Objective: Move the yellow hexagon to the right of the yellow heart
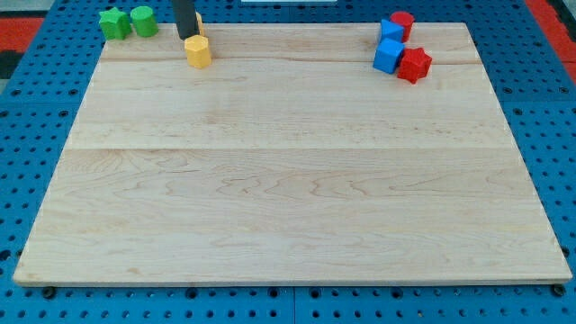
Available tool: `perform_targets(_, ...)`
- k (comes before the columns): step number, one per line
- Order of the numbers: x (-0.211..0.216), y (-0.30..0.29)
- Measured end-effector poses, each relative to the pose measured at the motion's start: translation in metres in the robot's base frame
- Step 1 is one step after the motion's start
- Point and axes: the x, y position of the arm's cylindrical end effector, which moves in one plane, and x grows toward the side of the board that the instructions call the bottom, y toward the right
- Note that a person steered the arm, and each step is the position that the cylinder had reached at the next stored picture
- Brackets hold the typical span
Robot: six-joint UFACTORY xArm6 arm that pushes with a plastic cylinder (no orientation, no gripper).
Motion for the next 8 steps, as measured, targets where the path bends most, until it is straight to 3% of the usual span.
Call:
perform_targets(2, -0.014, -0.004)
perform_targets(5, 0.045, -0.055)
perform_targets(6, 0.090, -0.041)
perform_targets(7, 0.103, -0.020)
perform_targets(8, 0.085, -0.006)
